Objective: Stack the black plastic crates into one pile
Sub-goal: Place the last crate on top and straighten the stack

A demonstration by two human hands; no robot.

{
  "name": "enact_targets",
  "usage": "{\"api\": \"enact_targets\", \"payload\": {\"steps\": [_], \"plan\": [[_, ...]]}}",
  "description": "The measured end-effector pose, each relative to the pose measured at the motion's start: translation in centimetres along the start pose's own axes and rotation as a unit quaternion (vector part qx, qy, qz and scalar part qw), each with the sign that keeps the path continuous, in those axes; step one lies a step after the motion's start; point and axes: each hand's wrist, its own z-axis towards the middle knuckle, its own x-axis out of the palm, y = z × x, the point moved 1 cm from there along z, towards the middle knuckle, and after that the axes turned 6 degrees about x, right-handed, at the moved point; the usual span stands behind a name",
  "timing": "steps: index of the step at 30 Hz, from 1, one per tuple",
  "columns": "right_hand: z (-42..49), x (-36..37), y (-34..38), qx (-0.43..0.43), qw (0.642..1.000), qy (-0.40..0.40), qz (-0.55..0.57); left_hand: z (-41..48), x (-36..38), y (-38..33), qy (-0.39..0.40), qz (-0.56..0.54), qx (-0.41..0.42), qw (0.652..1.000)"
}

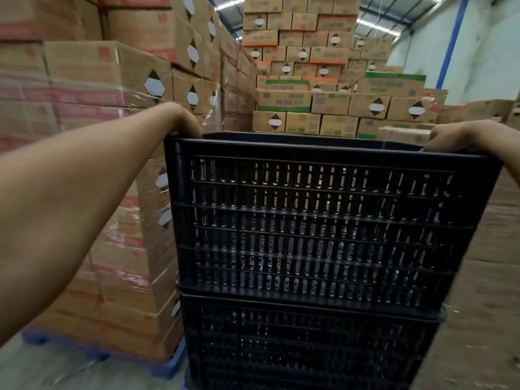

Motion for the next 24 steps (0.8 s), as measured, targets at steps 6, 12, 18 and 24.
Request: {"api": "enact_targets", "payload": {"steps": [6,12,18,24], "plan": [[-1.1,0.1,0.3,0.005,1.0,0.005,-0.01,1.0,0.4,0.3,-0.034,-0.019,0.006,0.999],[-1.5,-0.5,0.0,-0.003,0.999,0.027,0.021,0.8,0.3,0.0,-0.021,-0.091,-0.008,0.996],[-0.9,0.2,-0.7,-0.007,0.998,-0.019,0.053,0.5,1.0,-0.9,-0.044,-0.074,-0.012,0.996],[-0.5,0.9,-0.8,-0.028,0.996,-0.022,0.08,1.5,1.3,-0.3,-0.106,0.011,-0.009,0.994]]}}
